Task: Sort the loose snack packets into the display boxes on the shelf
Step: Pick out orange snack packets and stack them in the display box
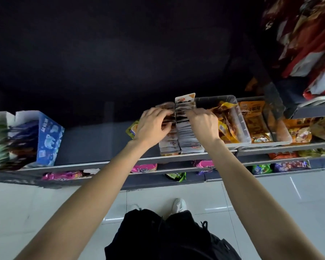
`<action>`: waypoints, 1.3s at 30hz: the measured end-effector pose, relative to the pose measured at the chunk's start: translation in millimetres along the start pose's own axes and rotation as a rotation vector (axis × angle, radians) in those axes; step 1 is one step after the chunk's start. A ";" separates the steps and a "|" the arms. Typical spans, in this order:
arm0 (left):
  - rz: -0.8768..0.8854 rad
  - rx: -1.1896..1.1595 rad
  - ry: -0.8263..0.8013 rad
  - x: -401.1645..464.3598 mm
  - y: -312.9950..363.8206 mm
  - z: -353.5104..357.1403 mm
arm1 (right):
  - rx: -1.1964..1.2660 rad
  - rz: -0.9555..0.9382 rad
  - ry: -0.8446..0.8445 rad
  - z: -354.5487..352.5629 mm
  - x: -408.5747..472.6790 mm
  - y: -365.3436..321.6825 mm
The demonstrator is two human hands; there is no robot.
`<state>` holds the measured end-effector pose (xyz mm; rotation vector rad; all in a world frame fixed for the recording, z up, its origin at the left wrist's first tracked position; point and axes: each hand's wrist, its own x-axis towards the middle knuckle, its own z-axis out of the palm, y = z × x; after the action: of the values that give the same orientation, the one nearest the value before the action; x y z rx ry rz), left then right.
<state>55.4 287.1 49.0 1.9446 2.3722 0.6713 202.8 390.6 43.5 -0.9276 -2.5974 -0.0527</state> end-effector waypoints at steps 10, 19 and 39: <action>-0.494 -0.216 0.260 -105.1 -120.9 -12.7 | 0.319 -0.150 -0.120 49.2 -22.2 -156.4; -0.559 -0.223 -0.325 -67.5 -196.0 60.6 | 0.180 0.243 -0.638 172.1 7.9 -181.6; -0.007 -0.530 -0.182 -82.7 -99.6 -52.1 | 0.742 0.493 0.005 -21.1 -72.3 -113.4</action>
<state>-32.3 178.8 42.3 1.6814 1.8485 0.9550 191.2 255.0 47.0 -1.1967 -2.0252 0.9557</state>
